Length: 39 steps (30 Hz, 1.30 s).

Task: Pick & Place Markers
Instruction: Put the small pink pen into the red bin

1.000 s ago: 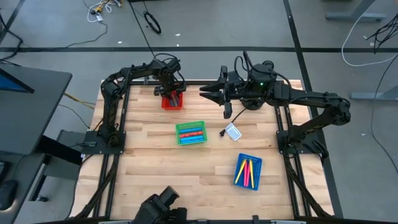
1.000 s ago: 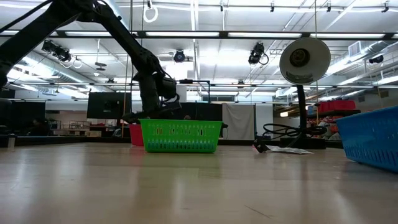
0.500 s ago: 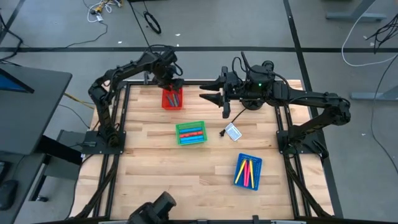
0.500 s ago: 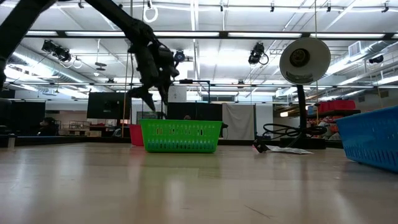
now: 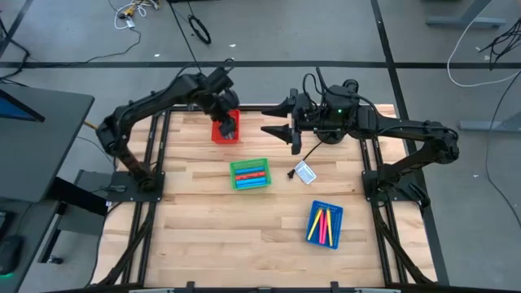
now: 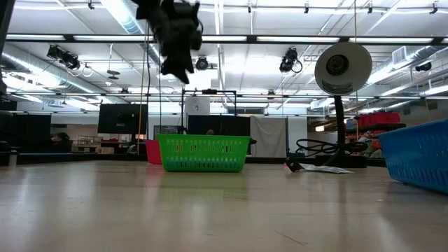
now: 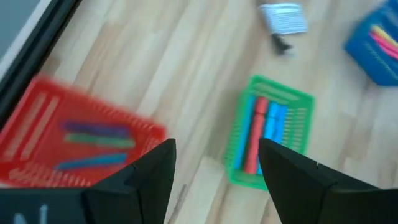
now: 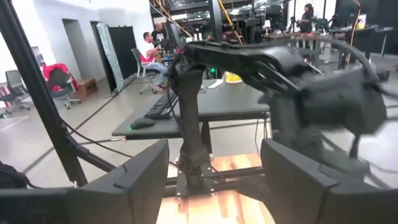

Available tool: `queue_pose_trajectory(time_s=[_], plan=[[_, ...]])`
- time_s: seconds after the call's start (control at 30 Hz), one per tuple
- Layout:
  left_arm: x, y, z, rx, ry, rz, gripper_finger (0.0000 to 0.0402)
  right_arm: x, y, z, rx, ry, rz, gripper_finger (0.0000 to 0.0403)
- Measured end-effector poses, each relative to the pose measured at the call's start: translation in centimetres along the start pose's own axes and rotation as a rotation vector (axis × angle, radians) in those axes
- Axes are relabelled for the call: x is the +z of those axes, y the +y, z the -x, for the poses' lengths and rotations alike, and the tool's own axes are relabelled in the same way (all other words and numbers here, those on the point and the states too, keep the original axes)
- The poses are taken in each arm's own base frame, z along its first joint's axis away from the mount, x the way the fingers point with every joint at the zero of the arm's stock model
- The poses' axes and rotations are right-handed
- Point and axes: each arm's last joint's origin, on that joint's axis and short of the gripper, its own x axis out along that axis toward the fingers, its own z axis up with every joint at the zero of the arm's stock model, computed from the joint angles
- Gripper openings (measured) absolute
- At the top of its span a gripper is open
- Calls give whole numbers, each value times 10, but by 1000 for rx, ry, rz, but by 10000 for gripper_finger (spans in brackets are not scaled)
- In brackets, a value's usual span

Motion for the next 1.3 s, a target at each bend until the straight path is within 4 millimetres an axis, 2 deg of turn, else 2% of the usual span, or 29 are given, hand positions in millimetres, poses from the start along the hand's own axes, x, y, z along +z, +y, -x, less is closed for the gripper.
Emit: queue_pose_trajectory(time_s=[0.3,0.5,0.9,1.03,1.17,1.3], plan=[[1,-80,31,-165,-216,-298,234,-4,0,0,-5,37,-85,252],[3,-113,57,-220,-417,-426,234,-4,0,0,-5,42,-80,252],[13,-120,69,-210,-578,-408,234,-4,0,0,-4,42,-26,252],[14,-120,71,-225,-600,-392,234,-4,0,0,-9,44,-62,252],[6,-114,77,-227,-672,-386,234,-9,-3,1,-86,87,-119,252],[-16,-104,70,-261,-760,-318,234,-16,-4,2,-110,152,-121,252]])
